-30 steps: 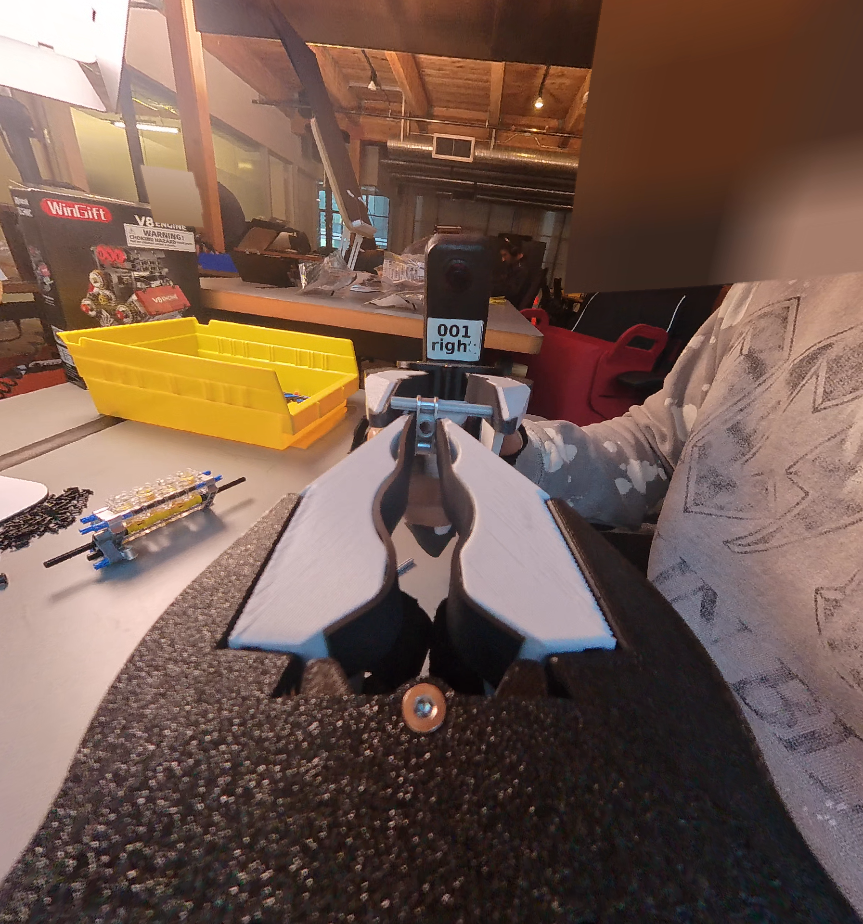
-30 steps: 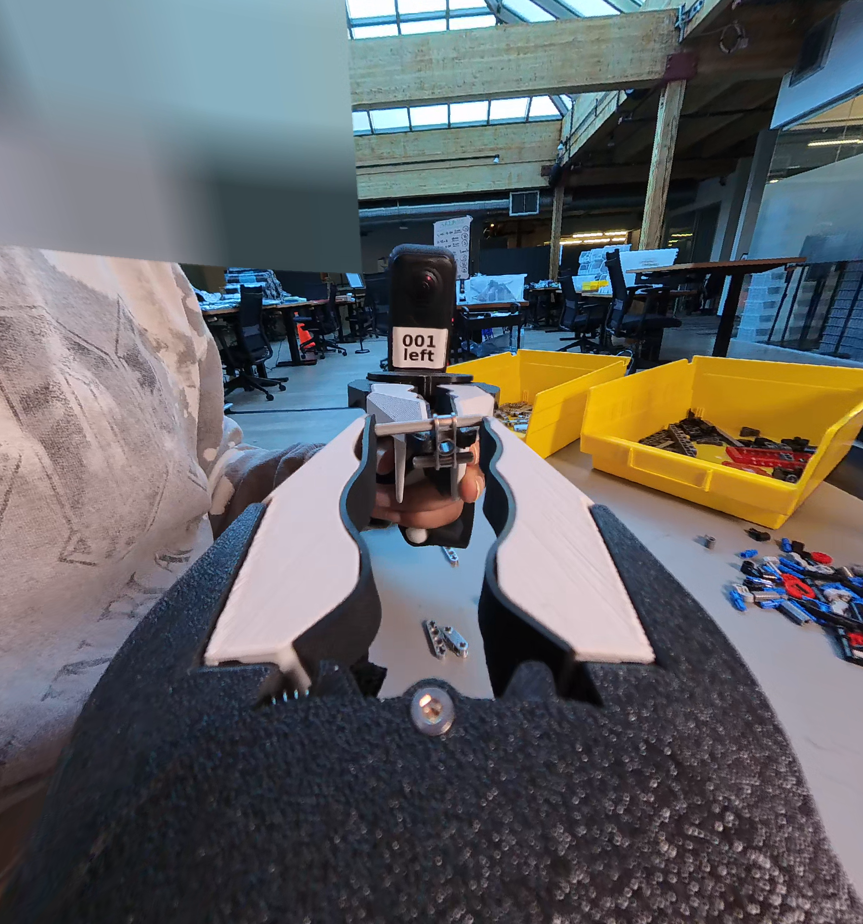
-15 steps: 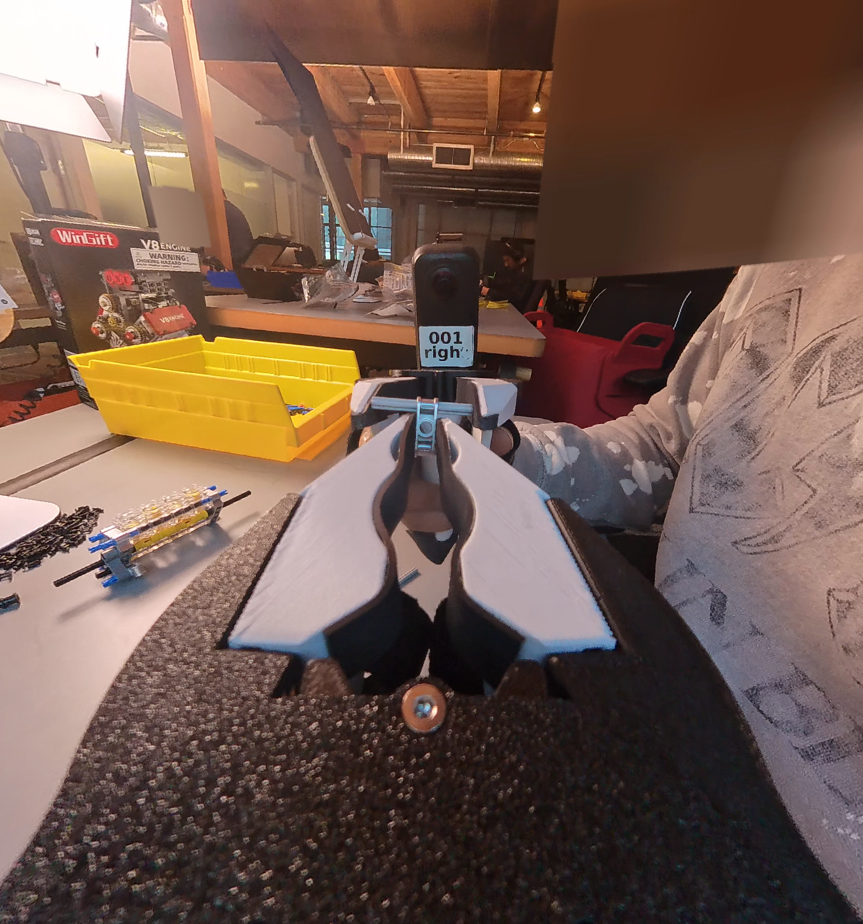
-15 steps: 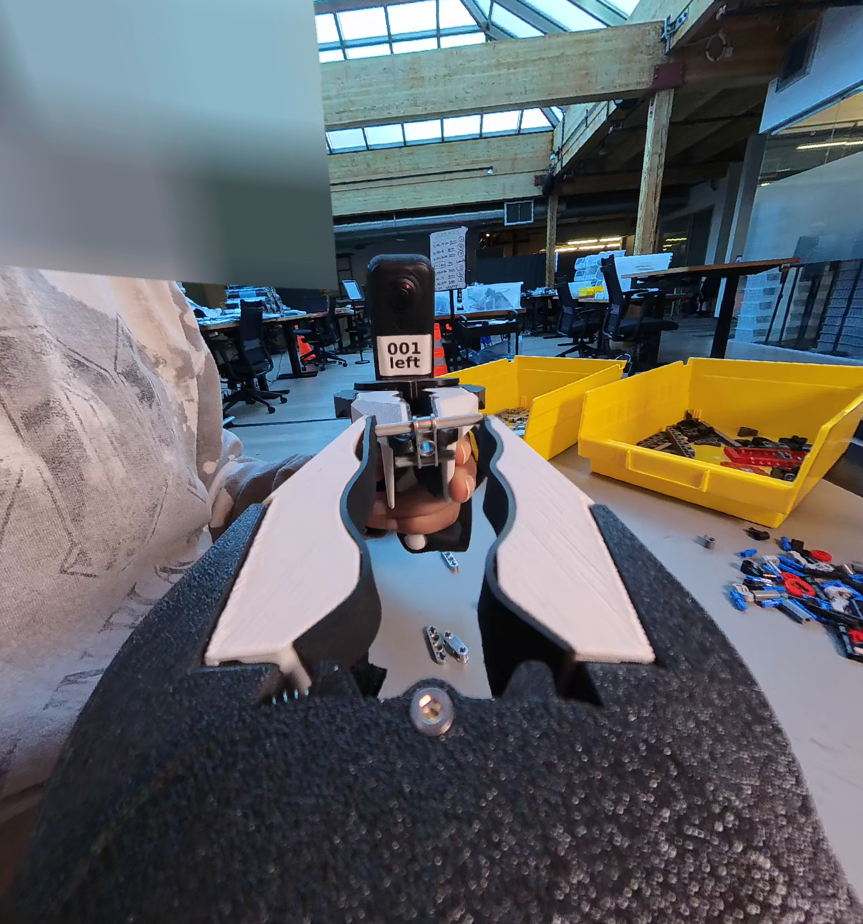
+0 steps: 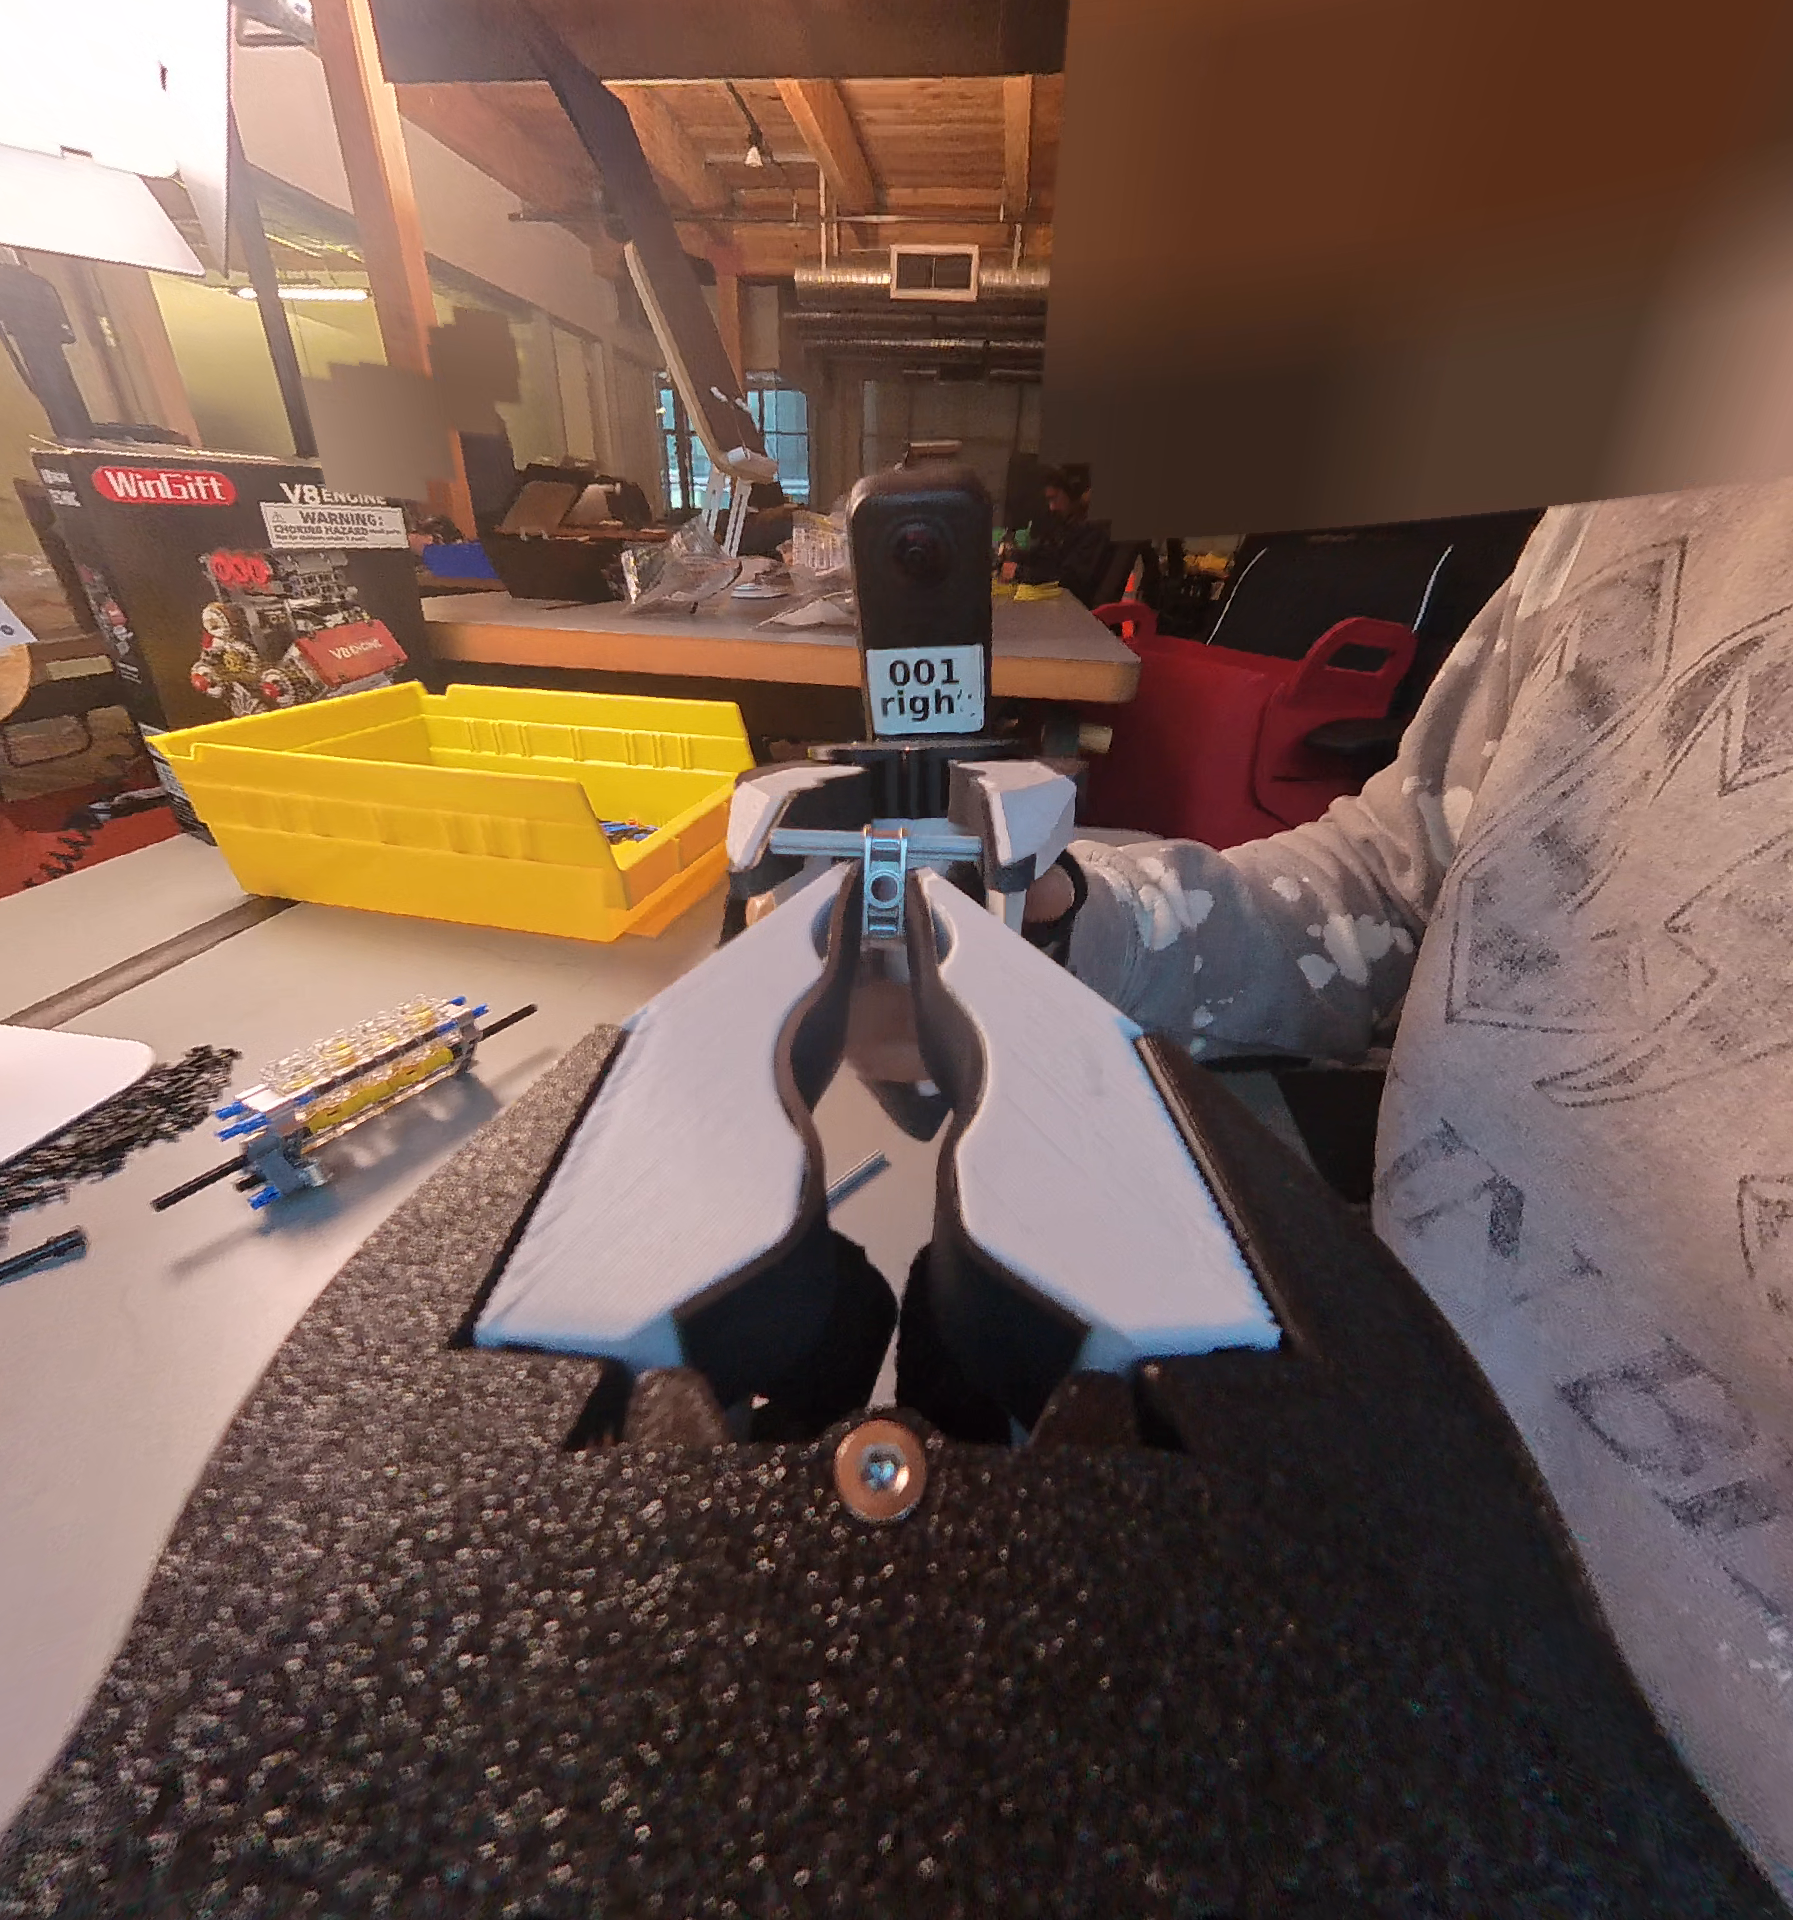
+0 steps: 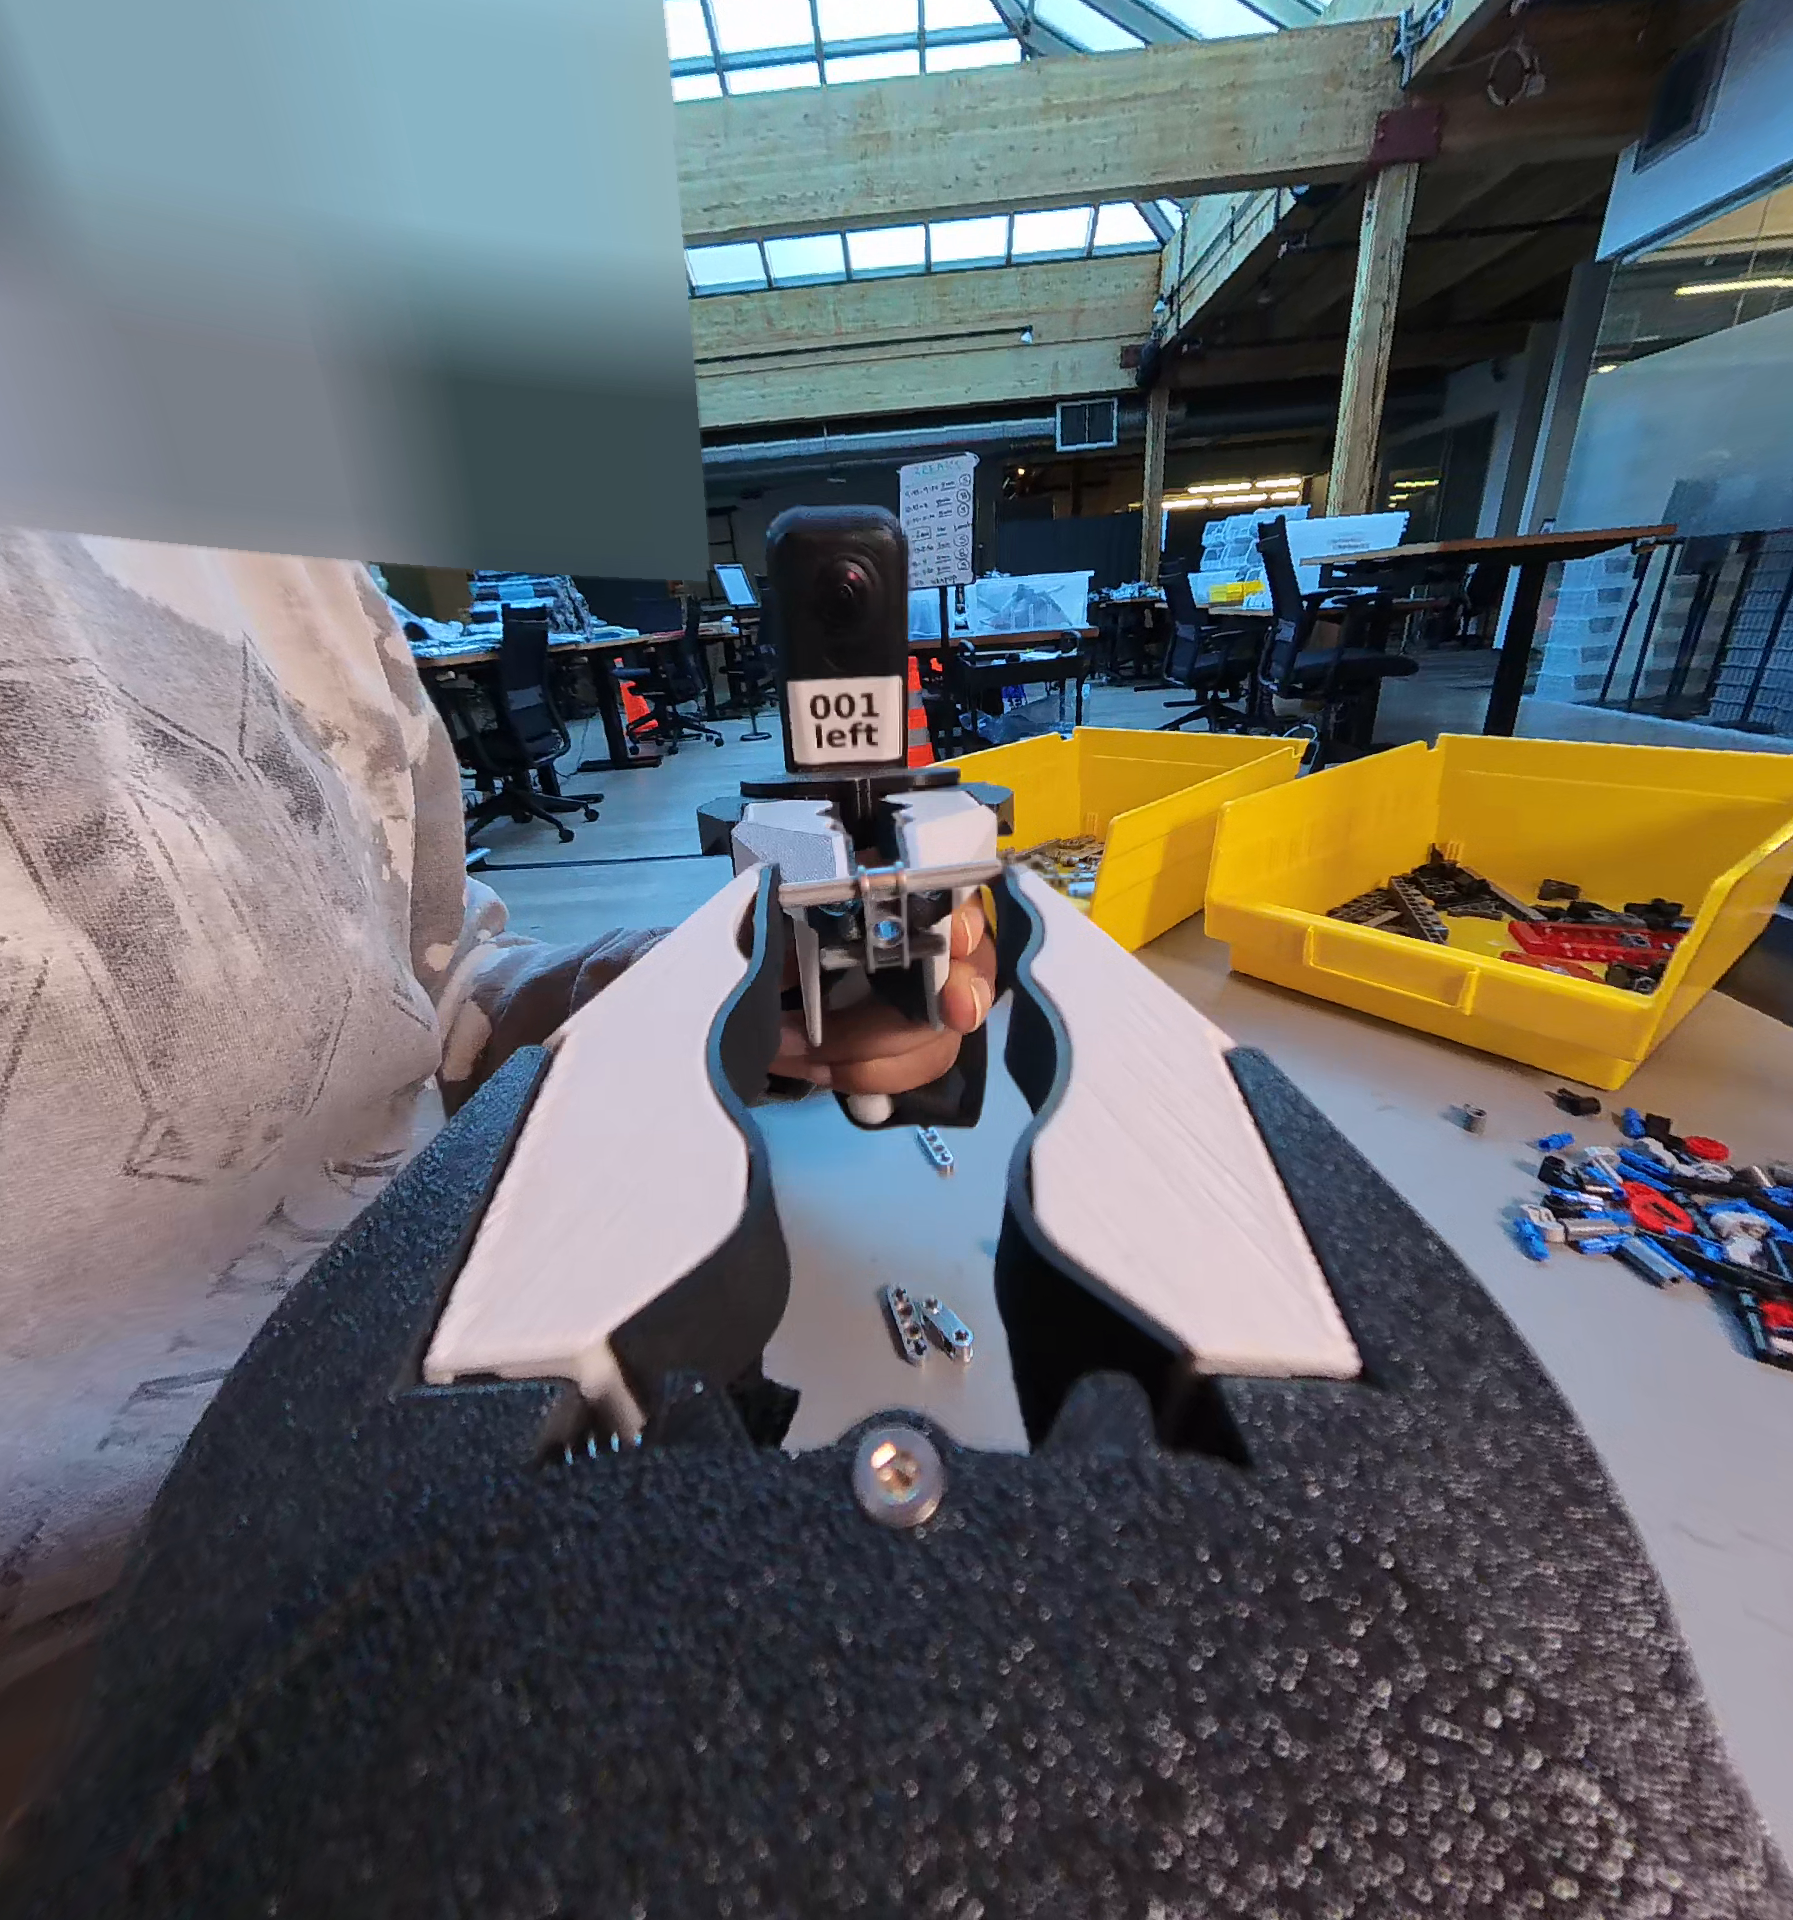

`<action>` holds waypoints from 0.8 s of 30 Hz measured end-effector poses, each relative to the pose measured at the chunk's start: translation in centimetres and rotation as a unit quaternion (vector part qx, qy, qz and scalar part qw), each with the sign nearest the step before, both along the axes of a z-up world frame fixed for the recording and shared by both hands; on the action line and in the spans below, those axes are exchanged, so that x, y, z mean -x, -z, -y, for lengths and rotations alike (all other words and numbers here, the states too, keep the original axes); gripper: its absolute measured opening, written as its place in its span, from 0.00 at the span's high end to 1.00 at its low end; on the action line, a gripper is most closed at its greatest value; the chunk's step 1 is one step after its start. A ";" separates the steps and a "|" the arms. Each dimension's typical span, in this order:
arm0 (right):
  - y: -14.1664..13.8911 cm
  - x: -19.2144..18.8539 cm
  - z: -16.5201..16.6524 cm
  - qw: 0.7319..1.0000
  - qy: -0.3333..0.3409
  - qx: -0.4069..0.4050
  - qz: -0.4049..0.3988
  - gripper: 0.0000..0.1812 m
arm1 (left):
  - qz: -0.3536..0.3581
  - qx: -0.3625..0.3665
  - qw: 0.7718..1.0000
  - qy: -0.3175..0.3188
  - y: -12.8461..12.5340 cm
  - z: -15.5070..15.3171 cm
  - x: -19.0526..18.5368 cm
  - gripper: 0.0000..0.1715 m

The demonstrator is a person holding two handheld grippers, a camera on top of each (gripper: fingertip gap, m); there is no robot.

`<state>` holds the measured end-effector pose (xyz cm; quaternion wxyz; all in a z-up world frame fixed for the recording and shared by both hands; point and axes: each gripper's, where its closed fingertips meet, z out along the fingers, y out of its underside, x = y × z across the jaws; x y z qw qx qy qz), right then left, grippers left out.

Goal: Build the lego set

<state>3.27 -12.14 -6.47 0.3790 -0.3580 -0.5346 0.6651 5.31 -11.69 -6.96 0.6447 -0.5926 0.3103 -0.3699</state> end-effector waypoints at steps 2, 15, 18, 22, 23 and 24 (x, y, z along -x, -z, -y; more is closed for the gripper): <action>0.8 0.3 -0.5 1.000 0.015 -0.015 0.017 0.76 | -0.057 -0.016 0.998 -0.030 0.6 -0.3 0.7 0.97; 7.4 2.0 -2.2 0.973 0.025 0.045 0.227 0.83 | -0.492 -0.034 0.867 -0.078 8.1 -1.1 5.0 0.96; 8.1 2.8 -1.9 0.963 0.026 0.086 0.253 0.87 | -0.507 -0.039 0.858 -0.076 8.5 -1.2 4.8 0.96; 8.7 3.0 -1.7 0.960 0.033 0.096 0.261 0.96 | -0.507 -0.045 0.857 -0.080 8.4 -1.7 4.7 0.96; 8.5 3.0 -1.8 0.961 0.032 0.099 0.255 0.97 | -0.494 -0.047 0.864 -0.083 8.0 -1.8 4.7 0.95; 8.0 2.9 -1.9 0.963 0.028 0.108 0.245 0.97 | -0.468 -0.047 0.877 -0.092 7.3 -2.0 4.7 0.91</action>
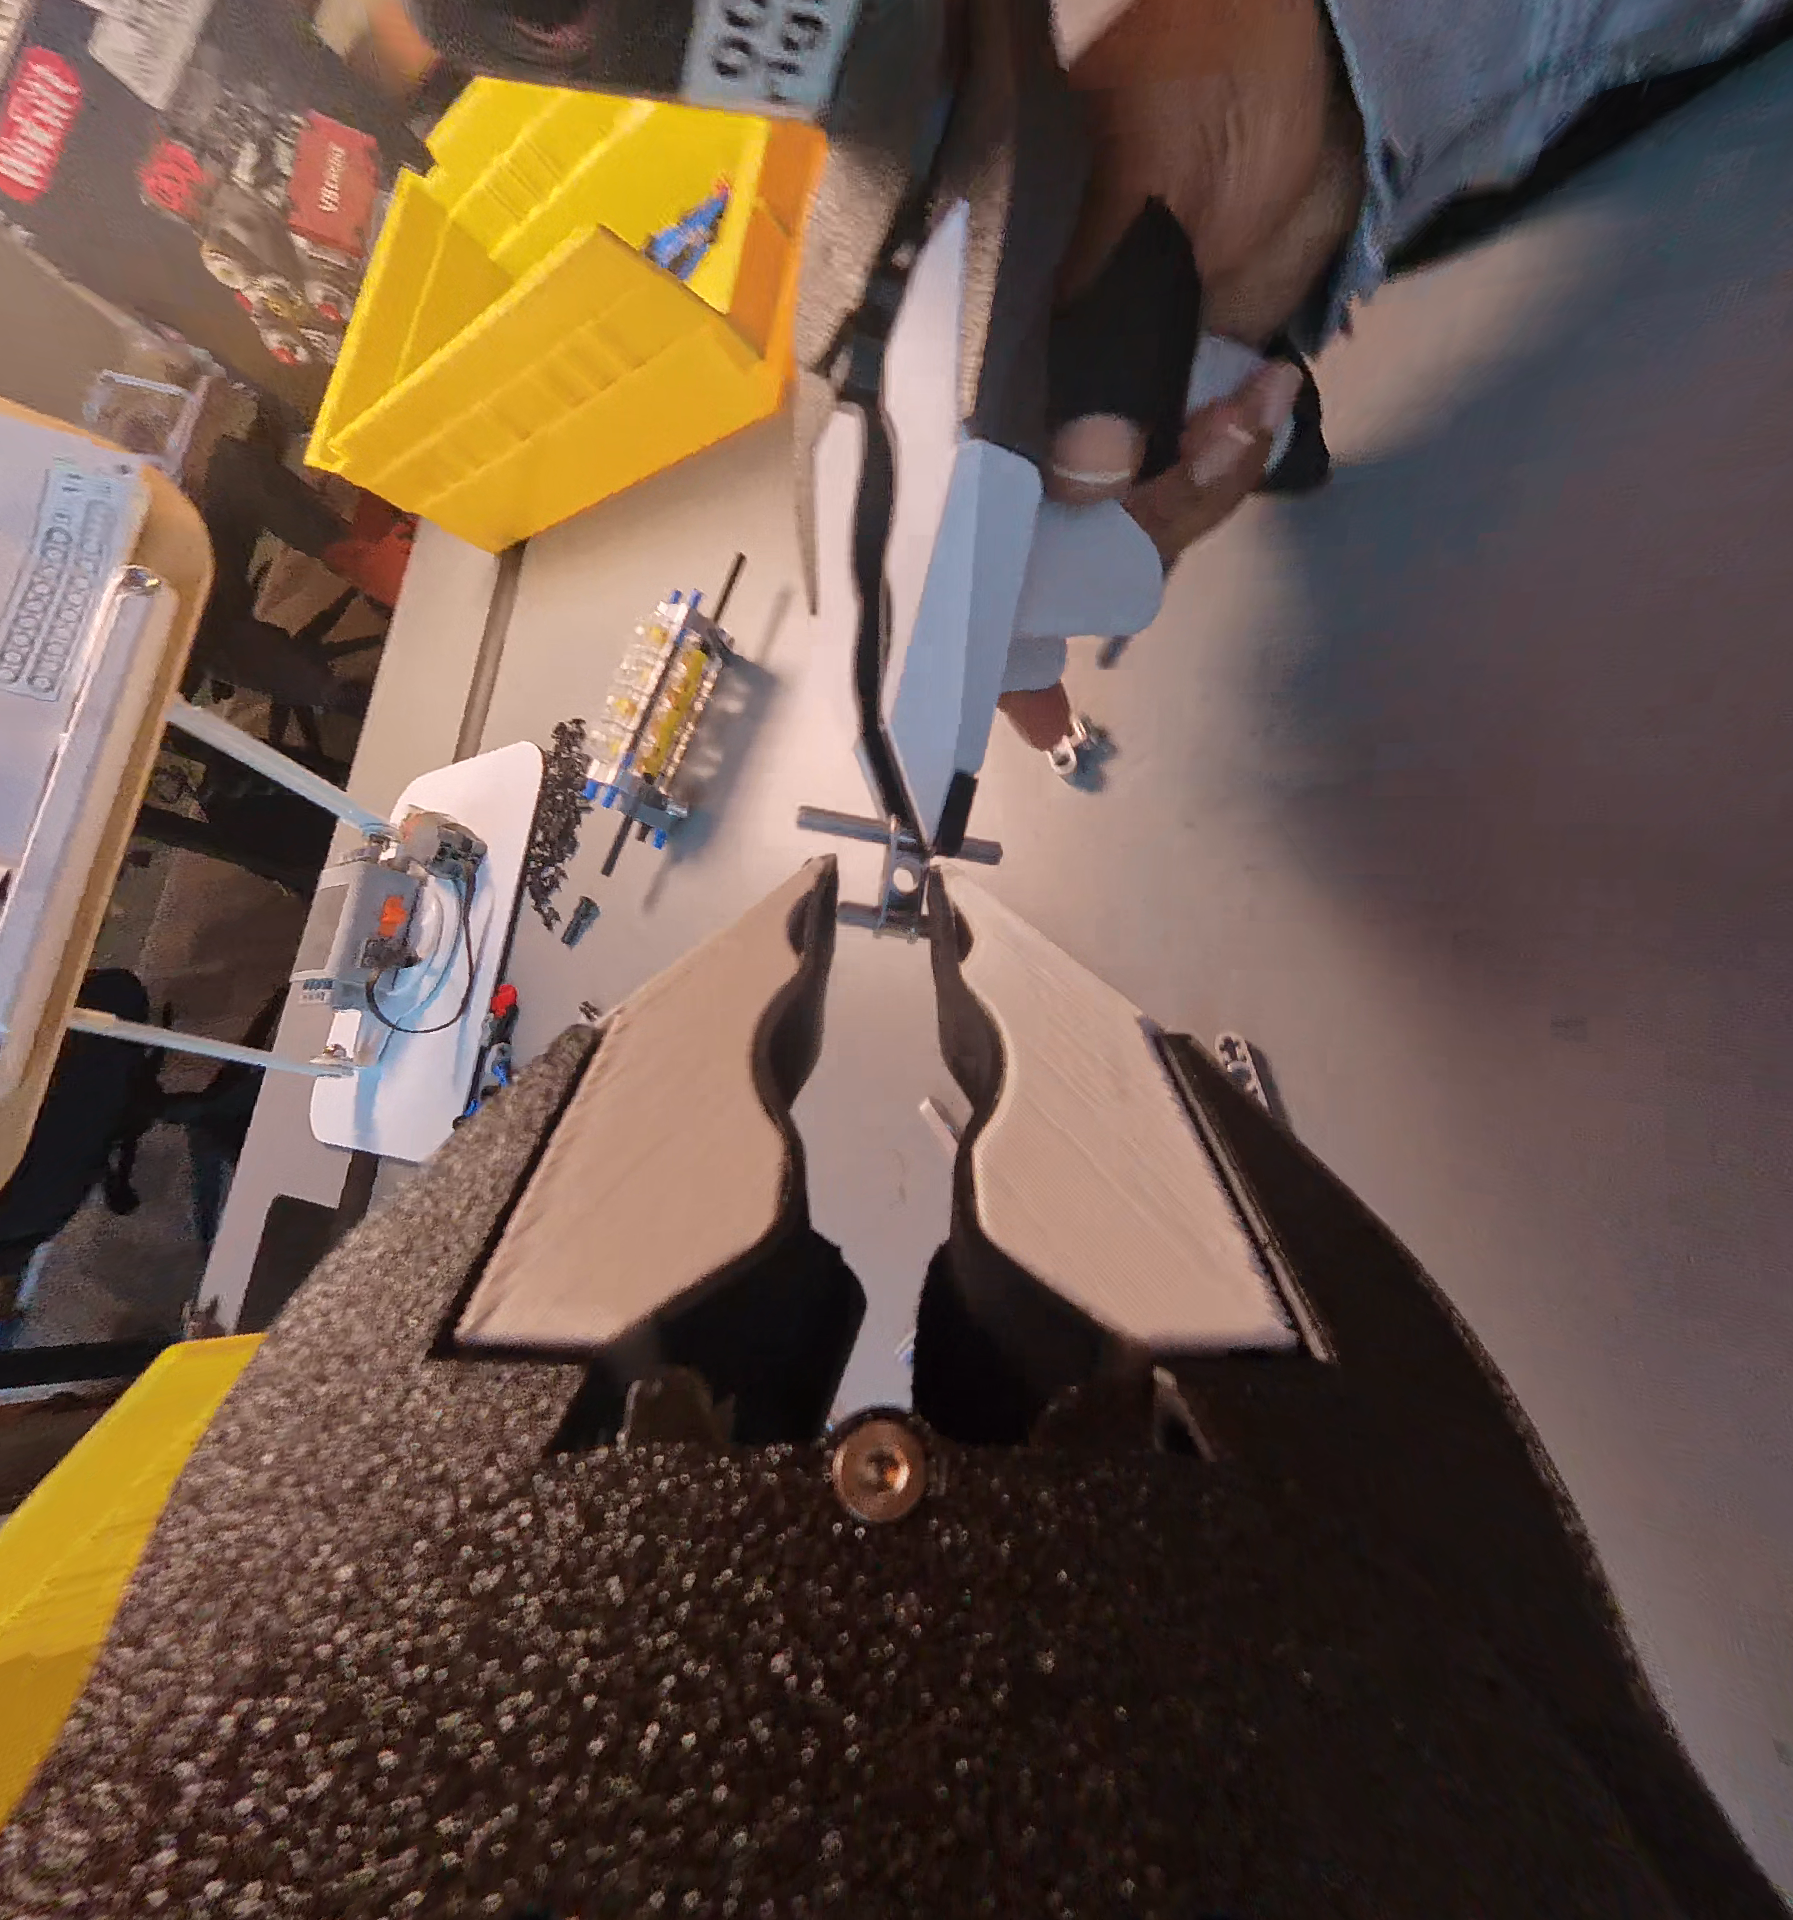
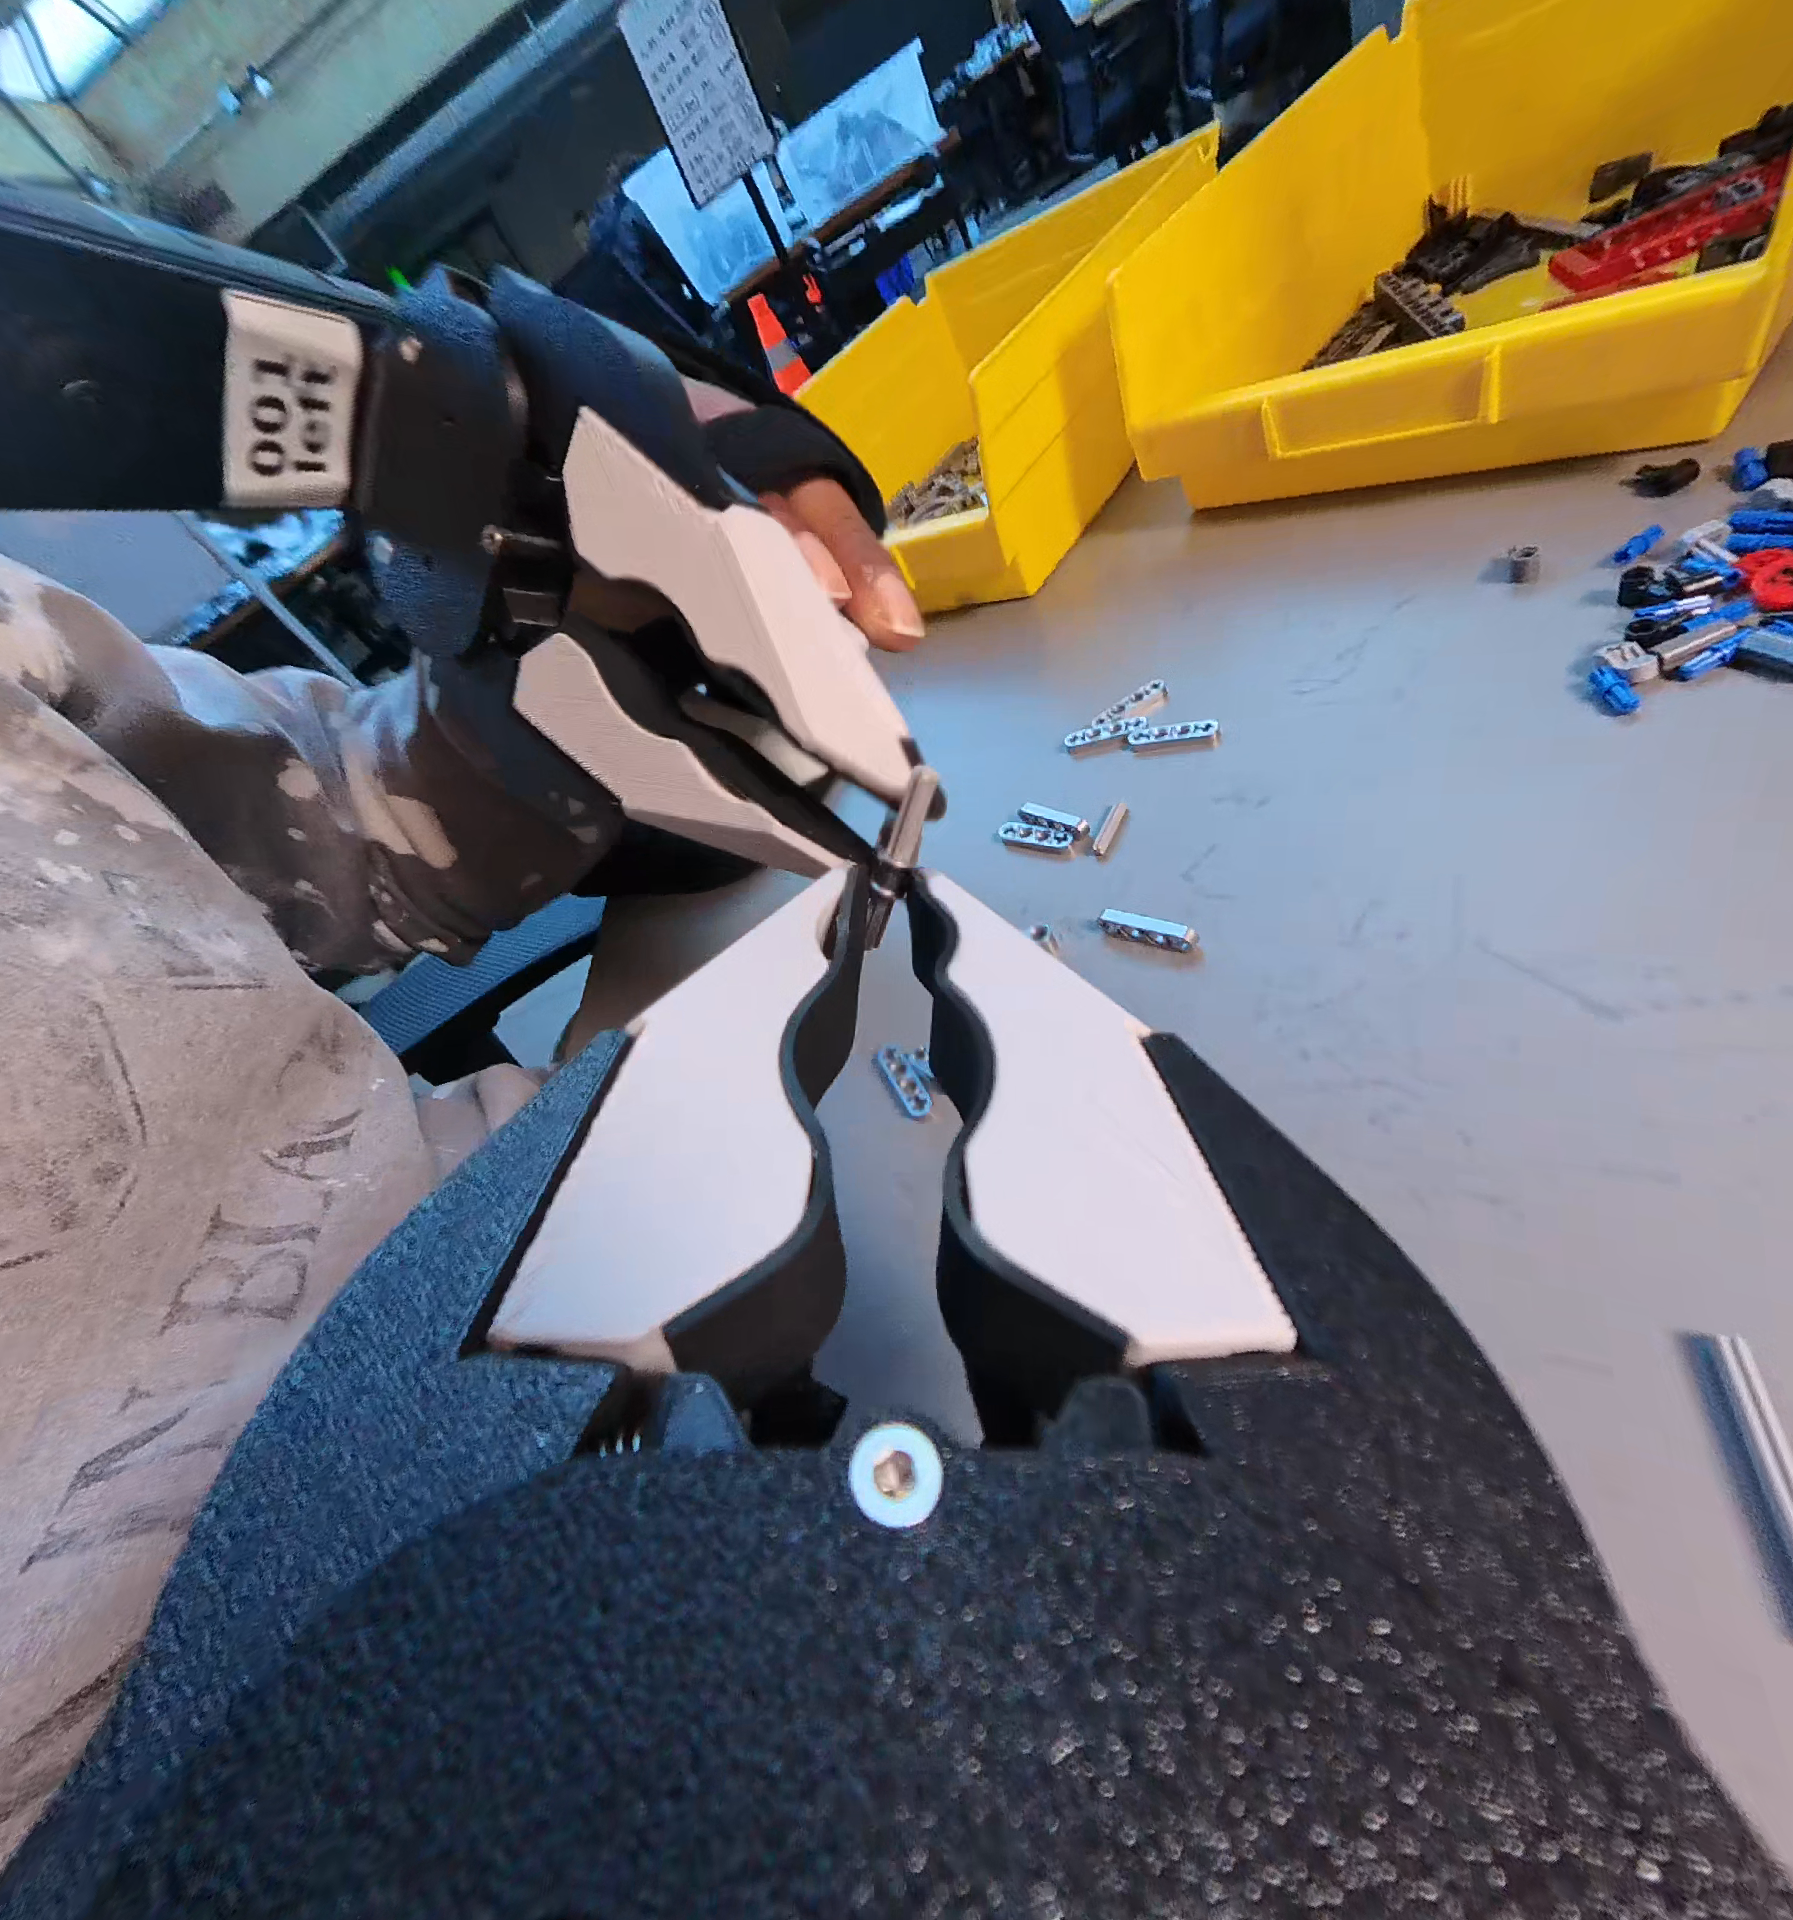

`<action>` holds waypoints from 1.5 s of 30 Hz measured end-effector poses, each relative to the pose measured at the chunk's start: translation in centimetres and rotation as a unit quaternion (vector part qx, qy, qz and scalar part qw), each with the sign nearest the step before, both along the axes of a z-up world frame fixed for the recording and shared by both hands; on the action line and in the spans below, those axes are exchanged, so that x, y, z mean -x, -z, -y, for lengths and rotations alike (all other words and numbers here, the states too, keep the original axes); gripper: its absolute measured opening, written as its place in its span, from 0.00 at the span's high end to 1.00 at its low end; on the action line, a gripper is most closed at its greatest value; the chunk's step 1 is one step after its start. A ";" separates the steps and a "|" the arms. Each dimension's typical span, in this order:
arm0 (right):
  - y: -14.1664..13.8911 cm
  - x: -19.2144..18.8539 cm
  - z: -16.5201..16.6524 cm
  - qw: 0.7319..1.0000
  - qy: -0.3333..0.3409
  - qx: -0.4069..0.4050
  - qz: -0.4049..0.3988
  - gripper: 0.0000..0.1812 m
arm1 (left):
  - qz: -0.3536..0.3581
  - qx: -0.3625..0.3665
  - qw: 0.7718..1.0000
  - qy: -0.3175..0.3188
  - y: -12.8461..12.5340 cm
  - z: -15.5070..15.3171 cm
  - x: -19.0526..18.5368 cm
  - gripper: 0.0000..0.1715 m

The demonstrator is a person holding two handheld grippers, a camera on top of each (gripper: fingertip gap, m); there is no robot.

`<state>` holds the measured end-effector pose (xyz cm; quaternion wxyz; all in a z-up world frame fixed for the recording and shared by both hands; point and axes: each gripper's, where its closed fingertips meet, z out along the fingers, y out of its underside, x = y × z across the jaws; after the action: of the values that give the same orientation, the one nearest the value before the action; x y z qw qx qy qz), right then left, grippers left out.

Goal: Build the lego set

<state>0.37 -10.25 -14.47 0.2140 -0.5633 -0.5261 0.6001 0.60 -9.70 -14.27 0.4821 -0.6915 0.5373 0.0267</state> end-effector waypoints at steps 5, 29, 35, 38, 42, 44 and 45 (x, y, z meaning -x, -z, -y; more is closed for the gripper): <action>-4.2 -0.9 -1.2 0.988 -0.001 0.113 -0.106 0.97 | 0.316 0.055 0.947 -0.024 -5.1 -0.9 1.4 0.84; -1.8 -0.5 -4.4 0.972 0.101 -0.196 -0.076 0.81 | 0.600 0.453 0.659 0.033 -2.0 -2.6 0.7 0.97; -0.1 1.1 -4.2 0.917 0.129 -0.374 -0.053 0.66 | 0.619 0.476 0.624 0.017 -0.7 -2.7 1.4 0.96; -0.1 1.7 -3.8 0.895 0.136 -0.422 -0.057 0.69 | 0.622 0.483 0.616 0.022 -0.7 -2.6 1.1 0.96; -0.4 1.6 -3.5 0.885 0.144 -0.437 -0.067 0.83 | 0.631 0.479 0.609 0.026 -1.0 -2.5 1.0 0.96; -0.4 1.5 -3.6 0.882 0.149 -0.443 -0.067 0.85 | 0.629 0.475 0.616 0.027 -1.0 -2.4 0.8 0.97; -0.3 1.4 -3.6 0.880 0.151 -0.445 -0.064 0.86 | 0.628 0.470 0.620 0.026 -1.1 -2.4 0.7 0.97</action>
<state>-1.07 -6.61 -14.13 0.5639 -0.4415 -0.6312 0.2979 -0.07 -7.28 -13.13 0.3121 -0.6581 0.0614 -0.6825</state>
